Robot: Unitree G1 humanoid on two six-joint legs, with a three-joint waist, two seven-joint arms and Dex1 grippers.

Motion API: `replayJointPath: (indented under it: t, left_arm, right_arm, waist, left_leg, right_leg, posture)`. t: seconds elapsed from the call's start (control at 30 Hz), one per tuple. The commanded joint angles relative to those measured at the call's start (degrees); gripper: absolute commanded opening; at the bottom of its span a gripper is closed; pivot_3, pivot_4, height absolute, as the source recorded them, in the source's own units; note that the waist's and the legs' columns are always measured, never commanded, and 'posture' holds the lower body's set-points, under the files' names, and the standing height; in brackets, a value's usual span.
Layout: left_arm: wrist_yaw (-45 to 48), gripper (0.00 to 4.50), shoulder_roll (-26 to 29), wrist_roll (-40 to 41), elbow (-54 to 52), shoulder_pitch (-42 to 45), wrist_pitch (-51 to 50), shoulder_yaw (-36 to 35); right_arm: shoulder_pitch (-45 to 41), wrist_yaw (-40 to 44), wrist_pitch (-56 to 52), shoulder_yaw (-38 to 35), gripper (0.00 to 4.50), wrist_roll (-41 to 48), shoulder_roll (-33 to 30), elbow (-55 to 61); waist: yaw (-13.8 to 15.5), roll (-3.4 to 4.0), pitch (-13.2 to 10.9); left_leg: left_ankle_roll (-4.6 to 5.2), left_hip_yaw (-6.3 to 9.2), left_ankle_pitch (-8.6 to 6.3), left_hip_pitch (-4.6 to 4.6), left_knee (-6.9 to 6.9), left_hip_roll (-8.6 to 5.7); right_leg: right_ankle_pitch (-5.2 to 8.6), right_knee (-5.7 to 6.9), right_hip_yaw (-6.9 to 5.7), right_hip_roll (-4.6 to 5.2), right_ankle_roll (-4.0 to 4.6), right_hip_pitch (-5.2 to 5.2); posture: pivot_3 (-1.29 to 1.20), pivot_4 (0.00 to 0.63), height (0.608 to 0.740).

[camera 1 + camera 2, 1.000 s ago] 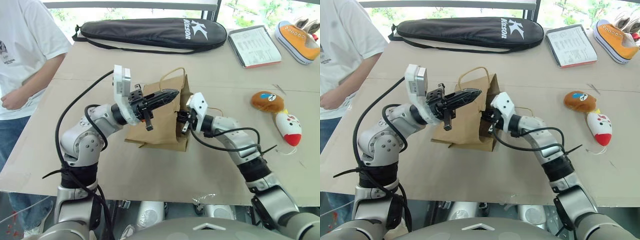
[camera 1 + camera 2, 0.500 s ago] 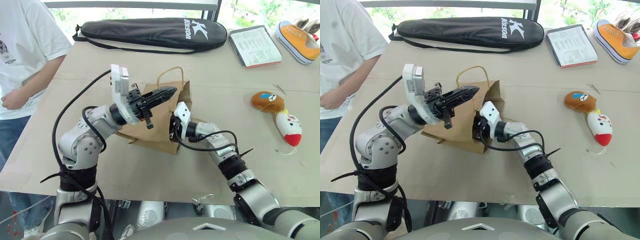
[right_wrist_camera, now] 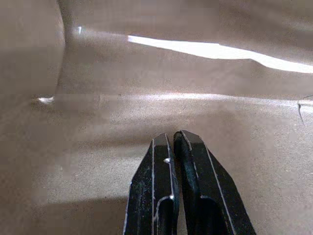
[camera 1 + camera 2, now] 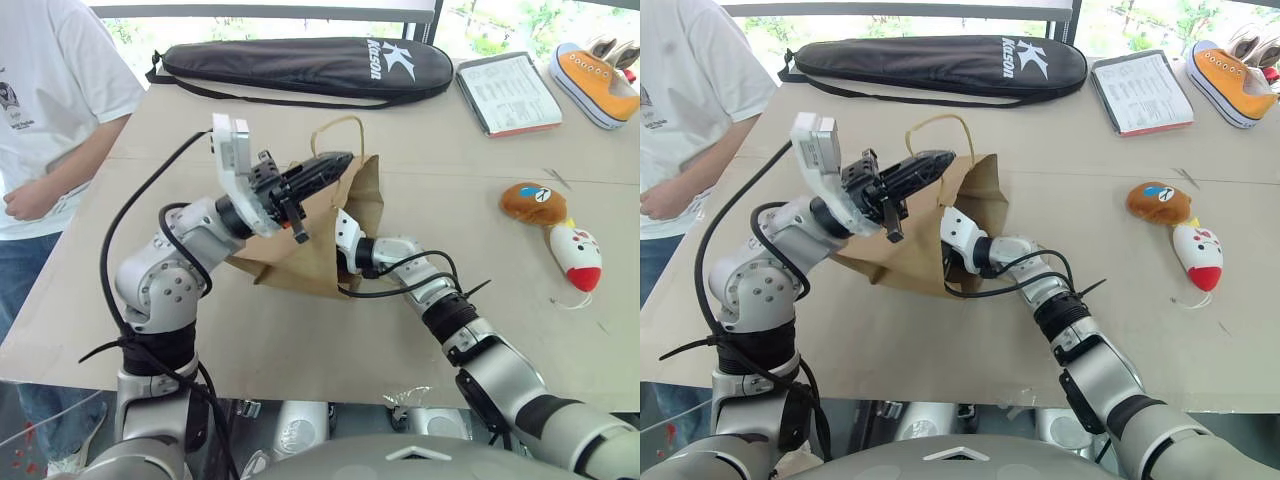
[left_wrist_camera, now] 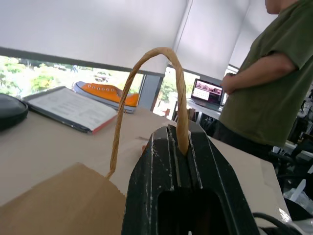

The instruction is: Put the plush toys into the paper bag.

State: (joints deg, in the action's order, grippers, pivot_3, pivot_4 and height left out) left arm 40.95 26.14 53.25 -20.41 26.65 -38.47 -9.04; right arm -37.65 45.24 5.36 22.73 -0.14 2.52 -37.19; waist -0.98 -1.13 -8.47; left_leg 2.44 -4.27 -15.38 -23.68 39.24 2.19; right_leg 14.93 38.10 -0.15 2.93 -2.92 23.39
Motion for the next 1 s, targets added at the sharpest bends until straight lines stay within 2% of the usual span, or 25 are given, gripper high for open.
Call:
replayJointPath:
  t: [0.03, 0.3, 0.43, 0.57, 0.67, 0.73, 0.8, 0.9, 0.97, 1.0]
  left_arm:
    - [-1.36, 0.00, 0.68, 1.98, -1.64, 3.09, 0.78, -2.80]
    - [-1.36, 0.00, 1.53, 1.06, -1.31, 5.00, 1.72, -2.74]
    - [2.32, 0.00, 2.51, -3.26, -0.38, 3.26, 4.32, -0.10]
    - [4.98, 0.00, 2.21, -8.28, 1.81, 1.93, 8.60, 2.19]
    - [6.97, 0.00, 1.63, -12.19, 3.91, 1.54, 12.66, 4.08]
    - [7.70, 0.00, 1.00, -13.59, 4.76, 1.18, 14.34, 4.78]
    - [8.39, 0.00, 0.35, -15.20, 6.12, 1.05, 16.30, 5.52]
    - [8.32, 0.00, -0.76, -16.12, 6.76, 1.10, 17.52, 5.88]
    - [8.03, 0.00, -1.62, -16.45, 6.91, 1.17, 17.97, 6.17]
    - [7.88, 0.00, -2.11, -16.80, 6.97, 1.11, 18.30, 6.44]
  right_arm:
    - [2.39, -0.59, -3.76, 1.41, 0.07, -2.93, -1.24, -3.41]
    - [3.76, -5.40, -8.13, -2.18, 0.07, -3.43, -5.50, 3.66]
    - [7.87, -6.25, -5.78, -3.02, 0.07, -3.45, -9.51, 17.12]
    - [11.64, -1.86, -21.69, -6.11, 0.07, 4.66, -13.24, 35.65]
    - [14.24, 0.33, -28.03, -7.05, 0.92, 6.56, -18.62, 46.77]
    - [15.55, -0.36, -31.88, -8.60, 1.81, 8.19, -20.63, 52.58]
    - [17.19, -2.25, -36.94, -12.81, 2.96, 10.49, -23.35, 60.81]
    - [18.81, -4.64, -45.76, -21.51, 4.30, 14.42, -27.33, 71.60]
    - [18.62, -5.61, -52.69, -28.24, 4.42, 18.13, -30.17, 76.98]
    - [17.97, -6.48, -56.40, -29.29, 4.42, 16.31, -34.39, 78.70]
  waist:
    - [-0.01, 0.05, 0.03]
    - [0.48, 0.10, 0.10]
    - [0.71, 0.11, 0.09]
    - [0.32, 0.17, 0.03]
    - [0.20, 0.21, 0.01]
    - [0.34, 0.21, 0.01]
    - [0.41, 0.21, -0.01]
    - [0.70, 0.20, -0.02]
    - [1.21, 0.22, -0.08]
    - [1.30, 0.17, -0.05]
  left_leg:
    - [0.00, 0.00, 0.00, 0.00, 0.00, 0.00]
    - [0.00, 0.05, 0.00, 0.05, -0.01, -0.06]
    - [0.01, 0.10, -0.01, -0.04, -0.01, -0.12]
    - [0.01, 0.09, 0.00, -0.07, -0.03, -0.08]
    - [0.01, 0.08, 0.00, -0.09, -0.05, -0.02]
    - [0.02, 0.06, -0.01, -0.13, -0.06, -0.03]
    - [0.03, 0.04, -0.01, -0.16, -0.06, -0.04]
    - [0.04, 0.04, -0.02, -0.18, -0.05, -0.05]
    - [0.07, 0.04, -0.03, -0.21, -0.03, -0.07]
    - [0.12, 0.02, -0.06, -0.22, -0.01, -0.08]
  right_leg:
    - [0.00, 0.00, 0.00, 0.00, 0.00, 0.00]
    - [0.00, -0.01, -0.08, 0.11, 0.00, -0.10]
    - [0.00, -0.09, -0.14, 0.18, 0.00, -0.10]
    - [0.00, -0.12, -0.11, 0.11, 0.00, -0.07]
    - [0.01, -0.12, -0.10, 0.03, 0.00, -0.02]
    - [0.01, -0.13, -0.07, 0.02, 0.00, 0.02]
    - [0.01, -0.15, -0.07, 0.03, 0.00, 0.03]
    - [0.01, -0.16, -0.07, 0.04, -0.01, 0.04]
    - [0.01, -0.17, -0.07, 0.06, -0.01, 0.03]
    - [0.01, -0.19, -0.06, 0.09, -0.02, 0.03]
  posture:
    - [0.00, 0.150, 0.740]
    - [0.00, 0.150, 0.740]
    - [0.00, 0.150, 0.740]
    - [0.00, 0.150, 0.740]
    - [0.00, 0.150, 0.740]
    - [0.00, 0.150, 0.740]
    - [0.00, 0.150, 0.740]
    - [0.00, 0.150, 0.740]
    - [0.00, 0.150, 0.740]
    - [0.00, 0.150, 0.740]
